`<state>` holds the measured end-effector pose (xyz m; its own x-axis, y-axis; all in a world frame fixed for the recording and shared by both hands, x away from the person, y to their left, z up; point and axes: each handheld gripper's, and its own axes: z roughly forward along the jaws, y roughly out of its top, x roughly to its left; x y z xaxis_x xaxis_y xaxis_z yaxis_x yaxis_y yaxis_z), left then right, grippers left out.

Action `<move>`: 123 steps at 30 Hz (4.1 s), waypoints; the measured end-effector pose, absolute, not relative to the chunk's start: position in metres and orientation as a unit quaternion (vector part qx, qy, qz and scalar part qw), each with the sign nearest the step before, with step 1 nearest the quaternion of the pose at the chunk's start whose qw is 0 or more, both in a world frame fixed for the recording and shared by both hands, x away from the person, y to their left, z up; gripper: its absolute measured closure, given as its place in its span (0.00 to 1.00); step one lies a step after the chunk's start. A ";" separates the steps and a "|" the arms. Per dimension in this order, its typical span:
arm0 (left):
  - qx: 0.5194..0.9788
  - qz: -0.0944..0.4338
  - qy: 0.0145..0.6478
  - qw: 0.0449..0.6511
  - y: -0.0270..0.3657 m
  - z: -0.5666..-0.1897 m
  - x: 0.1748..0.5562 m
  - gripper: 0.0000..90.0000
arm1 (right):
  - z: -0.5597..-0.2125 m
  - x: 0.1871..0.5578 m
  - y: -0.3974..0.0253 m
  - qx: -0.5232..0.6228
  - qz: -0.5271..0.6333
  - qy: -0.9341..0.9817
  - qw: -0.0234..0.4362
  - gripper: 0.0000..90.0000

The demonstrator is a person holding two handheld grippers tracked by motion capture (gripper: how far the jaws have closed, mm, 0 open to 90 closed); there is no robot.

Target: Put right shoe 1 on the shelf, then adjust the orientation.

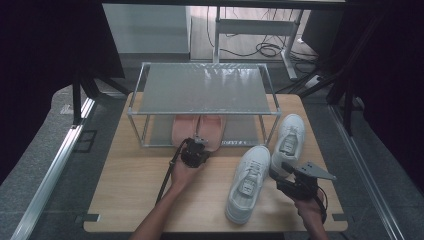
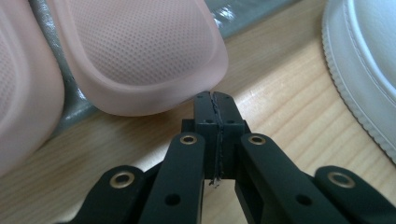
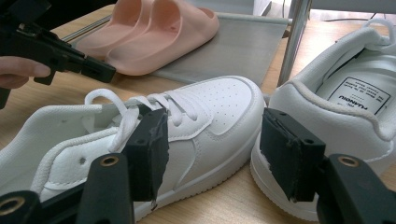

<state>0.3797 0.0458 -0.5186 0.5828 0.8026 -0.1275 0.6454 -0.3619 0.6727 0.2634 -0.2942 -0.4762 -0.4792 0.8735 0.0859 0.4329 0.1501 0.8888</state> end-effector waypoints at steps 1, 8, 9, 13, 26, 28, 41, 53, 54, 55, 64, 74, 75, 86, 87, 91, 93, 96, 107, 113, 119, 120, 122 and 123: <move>0.816 0.111 0.444 0.352 0.046 -0.519 0.381 1.00 | -0.476 0.263 -0.294 0.453 0.470 0.720 0.235 0.47; 0.812 0.109 0.452 0.353 0.047 -0.519 0.390 1.00 | -0.476 0.263 -0.294 0.453 0.469 0.720 0.236 0.47; 0.811 0.108 0.453 0.353 0.047 -0.519 0.391 1.00 | -0.476 0.263 -0.294 0.453 0.469 0.720 0.236 0.47; 0.811 0.107 0.456 0.352 0.047 -0.520 0.394 1.00 | -0.476 0.263 -0.295 0.454 0.470 0.719 0.237 0.47; 0.811 0.106 0.449 0.360 0.046 -0.516 0.392 0.94 | -0.476 0.263 -0.296 0.455 0.470 0.718 0.237 0.47; 0.814 0.110 0.441 0.363 0.049 -0.510 0.383 0.90 | -0.476 0.263 -0.296 0.455 0.470 0.718 0.238 0.47; 0.813 0.103 0.423 0.386 0.082 -0.504 0.338 0.70 | -0.477 0.265 -0.291 0.452 0.471 0.721 0.233 0.47; 0.825 0.085 0.417 0.373 0.102 -0.512 0.302 0.56 | -0.475 0.262 -0.293 0.442 0.481 0.720 0.233 0.47; 0.824 0.087 0.417 0.374 0.105 -0.512 0.300 0.56 | -0.475 0.262 -0.293 0.442 0.481 0.720 0.233 0.47; 0.821 0.089 0.418 0.378 0.110 -0.510 0.296 0.55 | -0.475 0.262 -0.293 0.442 0.481 0.720 0.234 0.47; 0.815 0.096 0.425 0.382 0.130 -0.509 0.283 0.51 | -0.479 0.262 -0.289 0.441 0.474 0.726 0.232 0.47; 0.805 0.104 0.441 0.384 0.151 -0.507 0.277 0.49 | -0.476 0.259 -0.287 0.438 0.475 0.728 0.230 0.50; 0.805 0.104 0.441 0.383 0.152 -0.507 0.277 0.49 | -0.475 0.258 -0.286 0.436 0.475 0.729 0.231 0.51; 0.809 0.100 0.442 0.375 0.151 -0.512 0.276 0.48 | -0.473 0.255 -0.286 0.432 0.479 0.732 0.219 0.67; 0.806 0.101 0.444 0.377 0.153 -0.511 0.276 0.48 | -0.472 0.255 -0.285 0.429 0.482 0.734 0.215 0.74; 0.803 0.102 0.449 0.379 0.156 -0.510 0.277 0.48 | -0.470 0.252 -0.282 0.417 0.484 0.742 0.203 0.88; 0.802 0.102 0.450 0.379 0.156 -0.511 0.277 0.48 | -0.469 0.251 -0.281 0.413 0.486 0.744 0.201 0.91; 0.802 0.101 0.455 0.374 0.156 -0.511 0.278 0.48 | -0.467 0.248 -0.273 0.399 0.488 0.752 0.194 0.96; 0.806 0.095 0.453 0.369 0.154 -0.514 0.278 0.48 | -0.458 0.234 -0.247 0.363 0.498 0.766 0.180 1.00; 0.809 0.093 0.451 0.367 0.151 -0.516 0.278 0.48 | -0.461 0.228 -0.218 0.326 0.484 0.798 0.149 1.00; 0.810 0.089 0.451 0.364 0.150 -0.518 0.278 0.48 | -0.463 0.226 -0.204 0.309 0.474 0.812 0.140 1.00; 0.809 0.089 0.453 0.364 0.150 -0.518 0.277 0.48 | -0.464 0.226 -0.205 0.312 0.471 0.813 0.140 1.00; 0.809 0.089 0.452 0.364 0.151 -0.518 0.278 0.48 | -0.466 0.226 -0.208 0.320 0.462 0.814 0.145 1.00; 0.809 0.088 0.452 0.364 0.152 -0.518 0.277 0.48 | -0.469 0.225 -0.212 0.325 0.456 0.816 0.143 1.00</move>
<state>0.2771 0.1520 -0.5179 0.5754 0.7964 -0.1860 0.6678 -0.3262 0.6691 0.2250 -0.2121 -0.4690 -0.7472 0.6616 0.0632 0.4009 0.3728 0.8368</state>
